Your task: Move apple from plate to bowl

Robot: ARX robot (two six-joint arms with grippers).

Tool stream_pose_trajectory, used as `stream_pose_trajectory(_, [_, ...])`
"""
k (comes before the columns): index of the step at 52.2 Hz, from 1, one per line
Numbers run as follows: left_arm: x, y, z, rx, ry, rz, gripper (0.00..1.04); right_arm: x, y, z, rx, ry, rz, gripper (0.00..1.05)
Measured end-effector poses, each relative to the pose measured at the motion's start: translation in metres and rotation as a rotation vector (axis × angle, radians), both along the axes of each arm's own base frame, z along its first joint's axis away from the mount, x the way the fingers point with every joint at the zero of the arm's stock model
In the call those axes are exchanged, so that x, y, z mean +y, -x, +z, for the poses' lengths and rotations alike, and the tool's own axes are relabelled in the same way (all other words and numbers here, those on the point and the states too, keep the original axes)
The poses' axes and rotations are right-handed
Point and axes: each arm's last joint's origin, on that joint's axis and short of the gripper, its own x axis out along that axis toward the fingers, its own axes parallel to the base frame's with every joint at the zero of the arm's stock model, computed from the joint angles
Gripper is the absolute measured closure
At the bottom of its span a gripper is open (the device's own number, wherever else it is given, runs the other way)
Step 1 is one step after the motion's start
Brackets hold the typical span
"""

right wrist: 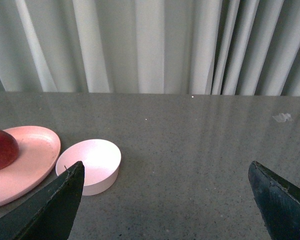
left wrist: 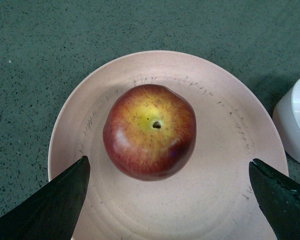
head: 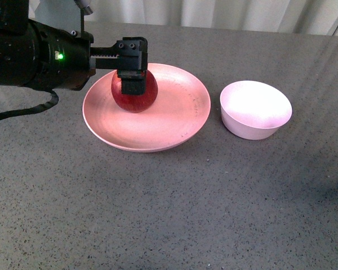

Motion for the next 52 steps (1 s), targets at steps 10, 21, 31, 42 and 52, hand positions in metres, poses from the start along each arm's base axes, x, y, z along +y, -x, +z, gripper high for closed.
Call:
stream_pose_trajectory(10, [-0.007, -0.023, -0.004, 0.003, -0.025, 0.002, 0.09, 0.0, 0.0, 0.0, 0.0, 0.0, 0.0, 0.09])
stream_pose_trajectory(21, [-0.011, -0.035, -0.008, 0.009, -0.036, 0.006, 0.09, 0.0, 0.0, 0.0, 0.0, 0.0, 0.0, 0.09])
stream_pose_trajectory(31, [-0.017, -0.043, -0.021, 0.038, -0.053, 0.006, 0.09, 0.0, 0.0, 0.0, 0.0, 0.0, 0.0, 0.09])
stream_pose_trajectory(42, [-0.021, -0.053, -0.032, 0.066, -0.069, 0.012, 0.09, 0.0, 0.0, 0.0, 0.0, 0.0, 0.0, 0.09])
stream_pose_trajectory(52, [-0.025, -0.054, -0.037, 0.075, -0.07, 0.007, 0.09, 0.0, 0.0, 0.0, 0.0, 0.0, 0.0, 0.09])
